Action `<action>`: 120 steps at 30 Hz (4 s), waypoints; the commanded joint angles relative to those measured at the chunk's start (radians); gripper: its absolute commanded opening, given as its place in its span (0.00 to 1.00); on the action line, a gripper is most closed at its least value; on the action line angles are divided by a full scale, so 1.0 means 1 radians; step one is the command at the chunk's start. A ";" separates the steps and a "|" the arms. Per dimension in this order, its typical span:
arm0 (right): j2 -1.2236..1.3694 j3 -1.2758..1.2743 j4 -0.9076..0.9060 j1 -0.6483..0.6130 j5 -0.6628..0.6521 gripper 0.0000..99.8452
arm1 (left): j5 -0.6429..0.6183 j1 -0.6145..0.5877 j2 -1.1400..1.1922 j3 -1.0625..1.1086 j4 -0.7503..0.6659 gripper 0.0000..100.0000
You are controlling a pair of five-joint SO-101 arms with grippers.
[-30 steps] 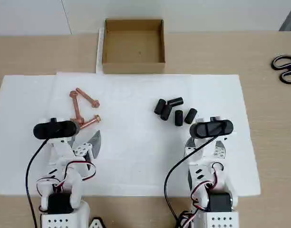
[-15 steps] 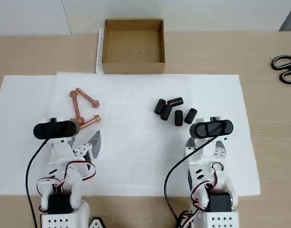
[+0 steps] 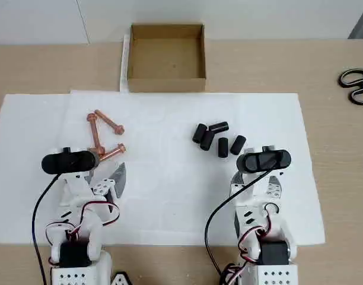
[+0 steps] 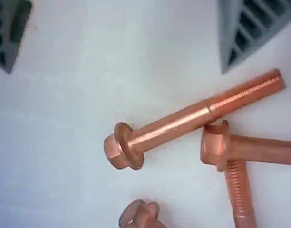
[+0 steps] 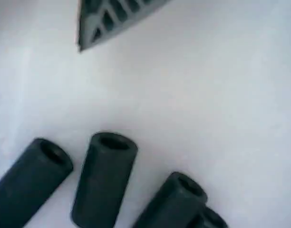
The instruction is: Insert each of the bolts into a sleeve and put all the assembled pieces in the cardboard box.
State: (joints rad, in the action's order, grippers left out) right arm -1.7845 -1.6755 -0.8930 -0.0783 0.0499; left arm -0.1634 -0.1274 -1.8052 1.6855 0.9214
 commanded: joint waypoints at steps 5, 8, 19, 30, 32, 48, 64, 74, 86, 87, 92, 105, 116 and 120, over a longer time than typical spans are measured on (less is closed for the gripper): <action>-0.008 -0.009 -0.005 0.004 0.006 0.26 | -0.003 0.015 -0.014 -0.010 -0.011 0.26; -0.008 -0.009 -0.005 0.004 0.006 0.26 | 0.002 0.058 -0.014 -0.005 -0.031 0.26; -0.008 -0.009 -0.002 0.007 0.005 0.26 | 0.003 0.092 -0.014 -0.005 -0.032 0.26; -0.008 0.058 -0.010 0.147 0.000 0.26 | 0.005 -0.005 -0.009 -0.263 0.006 0.26; -0.008 0.150 -0.012 0.202 0.000 0.26 | 0.049 -0.046 0.011 -0.338 0.052 0.26; 0.989 1.274 -0.507 0.064 0.005 0.26 | 0.117 -0.083 1.172 -1.423 0.534 0.26; 1.854 1.659 -0.538 0.094 0.066 0.27 | 0.135 -0.069 1.493 -1.606 0.736 0.26; 1.939 1.745 -0.490 -0.036 0.080 0.26 | 0.135 -0.068 1.494 -1.606 0.732 0.26; 2.098 1.745 -0.355 -0.041 0.150 0.26 | 0.137 -0.068 1.494 -1.606 0.732 0.26; 2.107 1.745 -0.349 -0.039 0.164 0.26 | 0.137 -0.068 1.494 -1.606 0.732 0.26; 2.149 1.745 -0.349 -0.033 0.173 0.26 | 0.137 -0.068 1.494 -1.606 0.732 0.26; 2.170 1.743 -0.329 -0.022 0.173 0.15 | 0.137 -0.068 1.494 -1.606 0.733 0.26; 2.170 1.741 -0.335 0.002 0.124 0.00 | 0.138 -0.068 1.496 -1.606 0.732 0.26; 2.166 1.741 -0.340 0.013 0.115 0.00 | 0.138 -0.066 1.496 -1.606 0.736 0.26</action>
State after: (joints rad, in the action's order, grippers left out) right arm 0.3928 0.0261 -1.2367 -0.0844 0.1803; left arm -0.0299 -0.2010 -0.3107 0.1266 1.6517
